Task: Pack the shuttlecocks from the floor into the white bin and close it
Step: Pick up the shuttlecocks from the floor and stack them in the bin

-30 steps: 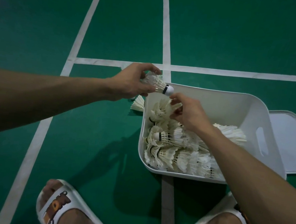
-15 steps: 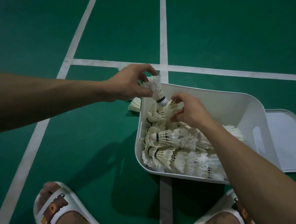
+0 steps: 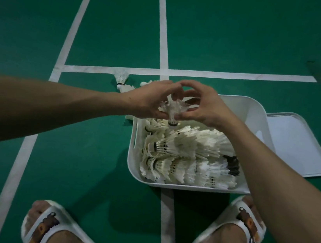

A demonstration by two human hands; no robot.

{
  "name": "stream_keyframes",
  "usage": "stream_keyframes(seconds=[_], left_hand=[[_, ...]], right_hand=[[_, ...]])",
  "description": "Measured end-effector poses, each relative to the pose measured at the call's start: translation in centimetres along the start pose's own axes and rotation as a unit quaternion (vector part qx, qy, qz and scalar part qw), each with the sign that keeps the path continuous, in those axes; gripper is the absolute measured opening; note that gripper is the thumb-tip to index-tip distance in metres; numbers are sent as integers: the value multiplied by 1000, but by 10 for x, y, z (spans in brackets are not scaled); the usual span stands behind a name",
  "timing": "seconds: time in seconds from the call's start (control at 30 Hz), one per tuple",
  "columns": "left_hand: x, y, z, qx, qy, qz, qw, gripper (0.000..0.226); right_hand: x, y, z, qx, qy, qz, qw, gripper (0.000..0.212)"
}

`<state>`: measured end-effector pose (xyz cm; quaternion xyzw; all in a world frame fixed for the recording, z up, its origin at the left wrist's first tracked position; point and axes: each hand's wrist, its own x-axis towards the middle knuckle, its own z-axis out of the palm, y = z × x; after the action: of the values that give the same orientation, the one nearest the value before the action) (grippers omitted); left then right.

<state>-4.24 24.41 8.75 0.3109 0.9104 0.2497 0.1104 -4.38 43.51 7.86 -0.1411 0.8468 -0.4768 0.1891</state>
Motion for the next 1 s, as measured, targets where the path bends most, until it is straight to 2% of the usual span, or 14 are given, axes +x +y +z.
stream_keyframes(seconds=[0.2, 0.27, 0.4, 0.5, 0.63, 0.9, 1.0], left_hand=[[10, -2, 8, -30, 18, -71, 997, 49], [13, -10, 10, 22, -22, -91, 995, 49], [14, -19, 18, 130, -109, -78, 982, 55], [17, -20, 25, 169, -116, -69, 976, 56], [19, -22, 24, 151, -121, -71, 978, 51], [18, -24, 20, 153, -113, -58, 980, 50], [17, -24, 19, 144, -119, -54, 981, 49]], right_hand=[[-6, 17, -12, -60, 8, 20, 998, 77], [-7, 27, -19, -95, 32, 40, 994, 67], [-4, 50, -19, -96, 66, 71, 991, 54], [1, 57, -3, -81, 58, 79, 992, 54], [4, 62, 20, -34, 28, 92, 995, 54], [9, 53, 15, -49, 43, 96, 993, 70], [6, 52, 22, -29, 52, 107, 992, 70]])
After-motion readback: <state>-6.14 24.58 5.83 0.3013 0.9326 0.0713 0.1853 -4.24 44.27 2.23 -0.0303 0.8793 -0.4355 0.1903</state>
